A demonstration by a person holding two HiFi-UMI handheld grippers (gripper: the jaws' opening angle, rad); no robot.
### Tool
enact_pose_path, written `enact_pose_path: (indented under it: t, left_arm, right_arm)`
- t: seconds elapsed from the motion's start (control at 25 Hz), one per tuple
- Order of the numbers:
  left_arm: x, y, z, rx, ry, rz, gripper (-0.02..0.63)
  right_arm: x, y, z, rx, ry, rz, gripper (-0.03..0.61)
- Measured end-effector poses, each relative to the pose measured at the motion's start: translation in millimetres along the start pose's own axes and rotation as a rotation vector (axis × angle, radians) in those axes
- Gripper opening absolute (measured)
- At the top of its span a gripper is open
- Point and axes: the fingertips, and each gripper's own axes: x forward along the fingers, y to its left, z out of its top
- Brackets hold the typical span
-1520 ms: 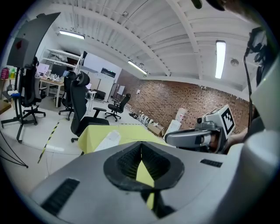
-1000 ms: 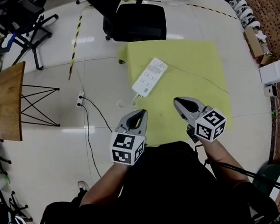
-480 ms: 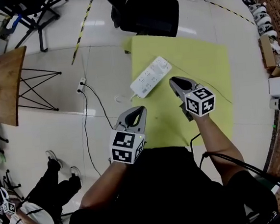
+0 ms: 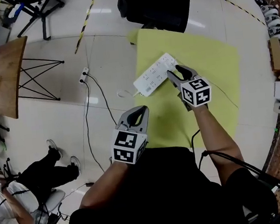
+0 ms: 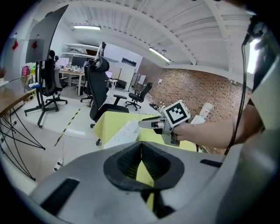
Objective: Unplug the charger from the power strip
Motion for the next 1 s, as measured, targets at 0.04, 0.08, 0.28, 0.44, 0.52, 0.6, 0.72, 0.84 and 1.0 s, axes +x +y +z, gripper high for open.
enact_pose_path:
  t: [0.04, 0.08, 0.28, 0.44, 0.52, 0.6, 0.72, 0.84, 1.0]
  left_arm:
    - [0.3, 1.1, -0.5, -0.004, 0.001, 0.002, 0.008]
    - [0.4, 2.2, -1.1, -0.006, 0.003, 0.003, 0.008]
    - [-0.1, 10.0, -3.4, -0.020, 0.010, 0.012, 0.008]
    - [-2.3, 15.9, -4.6, -0.037, 0.005, 0.023, 0.008]
    - [-3.6, 17.8, -4.8, -0.036, 0.006, 0.024, 0.008]
    - [-4.9, 18.7, -7.2, -0.032, 0.010, 0.021, 0.008]
    - [-7.5, 19.9, -5.8, -0.041, 0.004, 0.026, 0.008]
    - [-10.8, 20.4, -4.2, -0.041, -0.001, 0.024, 0.008]
    - [-15.4, 18.2, -5.5, -0.030, -0.007, 0.021, 0.008]
  right_arm:
    - [3.4, -0.2, -0.2, -0.011, 0.004, -0.003, 0.187]
    - [6.7, -0.7, -0.4, -0.018, 0.007, -0.006, 0.189]
    - [22.8, -3.1, -1.8, -0.043, 0.016, -0.009, 0.189]
    - [32.3, 1.0, -3.8, -0.069, 0.036, 0.001, 0.187]
    - [35.4, 1.9, -4.2, -0.084, 0.045, -0.004, 0.165]
    - [36.5, 0.7, -4.3, -0.088, 0.049, -0.015, 0.141]
    - [35.3, 0.1, -3.1, -0.081, 0.049, -0.018, 0.140]
    - [32.7, 0.8, 3.9, -0.075, 0.031, -0.023, 0.138]
    - [24.7, 1.0, 11.9, -0.079, 0.013, -0.029, 0.138]
